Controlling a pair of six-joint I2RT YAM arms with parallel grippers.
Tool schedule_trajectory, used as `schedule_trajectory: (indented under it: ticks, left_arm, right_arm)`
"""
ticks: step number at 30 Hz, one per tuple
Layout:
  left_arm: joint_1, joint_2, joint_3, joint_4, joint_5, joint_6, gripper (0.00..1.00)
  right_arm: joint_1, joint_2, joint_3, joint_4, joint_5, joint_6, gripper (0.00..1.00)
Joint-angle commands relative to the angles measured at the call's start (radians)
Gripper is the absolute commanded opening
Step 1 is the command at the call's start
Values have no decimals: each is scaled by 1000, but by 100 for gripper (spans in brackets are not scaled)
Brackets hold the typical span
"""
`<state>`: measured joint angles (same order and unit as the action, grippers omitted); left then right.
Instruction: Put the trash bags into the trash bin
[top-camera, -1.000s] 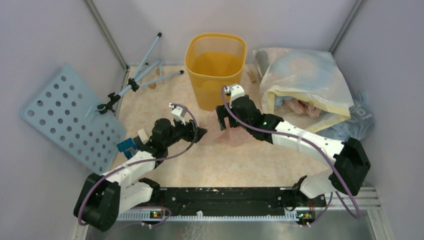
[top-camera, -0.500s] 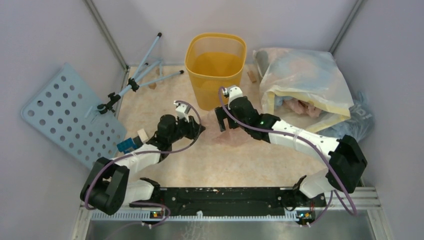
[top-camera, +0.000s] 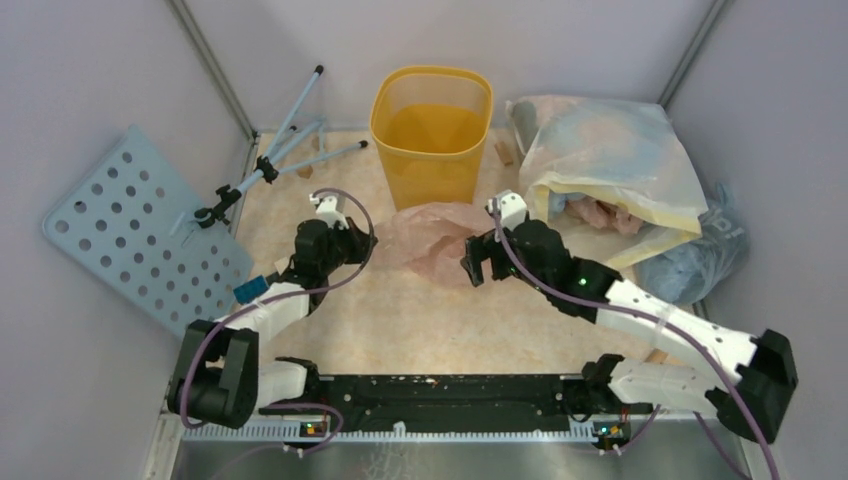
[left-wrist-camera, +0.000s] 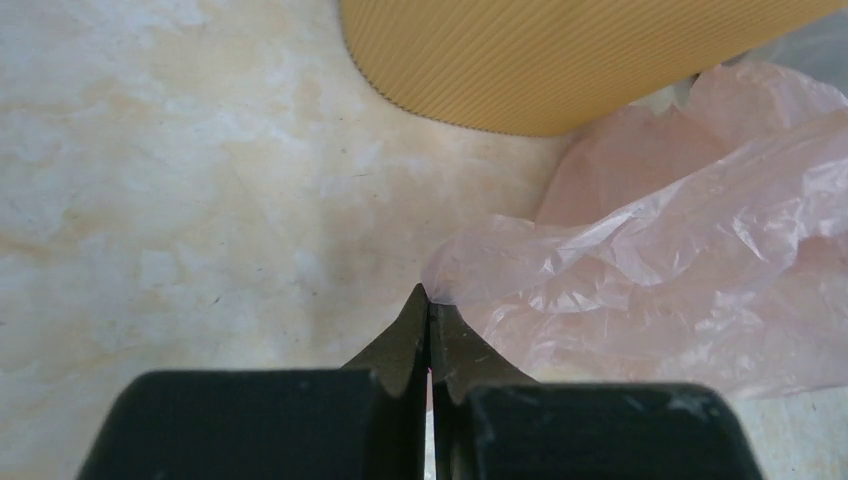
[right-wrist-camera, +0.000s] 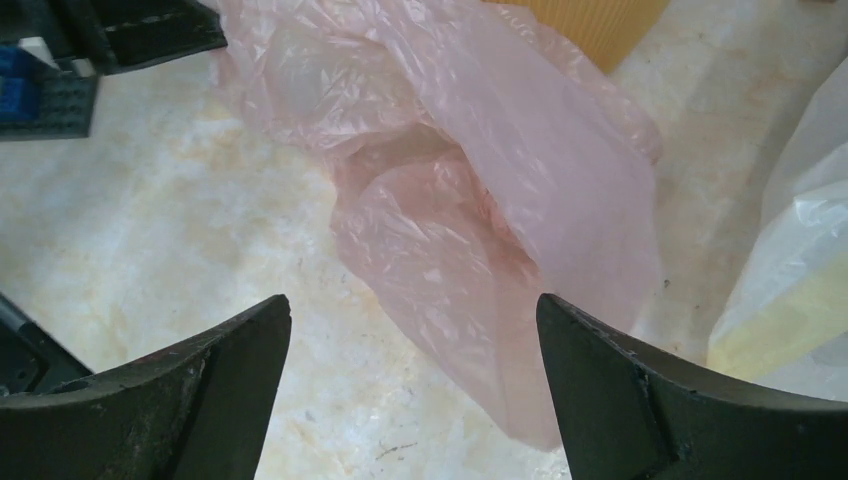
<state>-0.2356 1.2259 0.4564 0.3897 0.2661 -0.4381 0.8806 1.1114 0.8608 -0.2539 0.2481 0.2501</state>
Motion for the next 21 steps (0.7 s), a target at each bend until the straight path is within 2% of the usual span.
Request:
schedule_trajectory:
  ticks: [1, 4, 8, 13, 17, 21]
  left_arm:
    - [32, 12, 32, 2, 2, 0, 0]
    - [37, 49, 55, -11, -3, 18, 0]
    - [53, 78, 68, -10, 1, 21, 0]
    - [62, 93, 83, -24, 11, 30, 0]
    - [62, 100, 84, -16, 54, 27, 0]
    - [62, 110, 91, -12, 91, 18, 0]
  right_arm:
    - [-9, -151, -50, 55, -73, -44, 92]
    - [-37, -183, -48, 31, 35, -16, 92]
    - [-110, -164, -62, 30, 41, 65, 91]
    - [-168, -121, -157, 177, -154, 100, 92]
    - [-160, -60, -164, 309, -466, 72, 89]
    - [-4, 27, -98, 345, -496, 22, 88]
